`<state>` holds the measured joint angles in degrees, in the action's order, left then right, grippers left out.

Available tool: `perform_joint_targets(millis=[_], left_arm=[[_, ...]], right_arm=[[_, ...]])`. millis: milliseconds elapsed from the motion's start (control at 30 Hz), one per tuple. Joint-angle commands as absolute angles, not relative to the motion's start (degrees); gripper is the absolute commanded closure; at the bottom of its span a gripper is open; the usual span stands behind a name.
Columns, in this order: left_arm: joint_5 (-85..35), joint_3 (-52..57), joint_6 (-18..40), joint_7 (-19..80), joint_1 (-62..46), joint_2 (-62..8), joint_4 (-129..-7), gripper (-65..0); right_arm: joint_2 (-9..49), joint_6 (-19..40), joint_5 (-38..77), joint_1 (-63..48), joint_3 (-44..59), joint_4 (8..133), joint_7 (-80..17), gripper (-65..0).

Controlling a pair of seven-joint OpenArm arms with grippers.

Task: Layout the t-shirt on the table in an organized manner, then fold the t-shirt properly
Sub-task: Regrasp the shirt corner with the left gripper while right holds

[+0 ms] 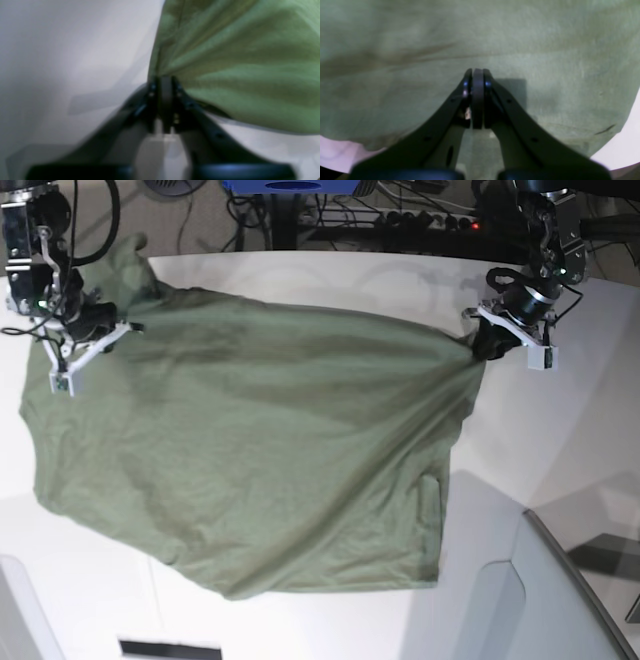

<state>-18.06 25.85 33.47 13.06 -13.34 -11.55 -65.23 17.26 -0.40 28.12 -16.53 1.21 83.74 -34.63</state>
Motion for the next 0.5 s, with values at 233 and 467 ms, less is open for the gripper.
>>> perform_joint_targets(millis=[233,467], left_arm=[[-18.3,34.3,33.7,12.8,-15.7,-11.8,-71.3,-50.8],[-18.4,36.3,34.1,17.7,-26.2,-9.3,-90.2,-51.7]], right_arm=[[17.9,-0.1,28.4,-16.1,1.5,84.6,-33.7,0.0],[17.9,-0.1,28.4,-16.1,1.5,84.7,-32.9,0.0]])
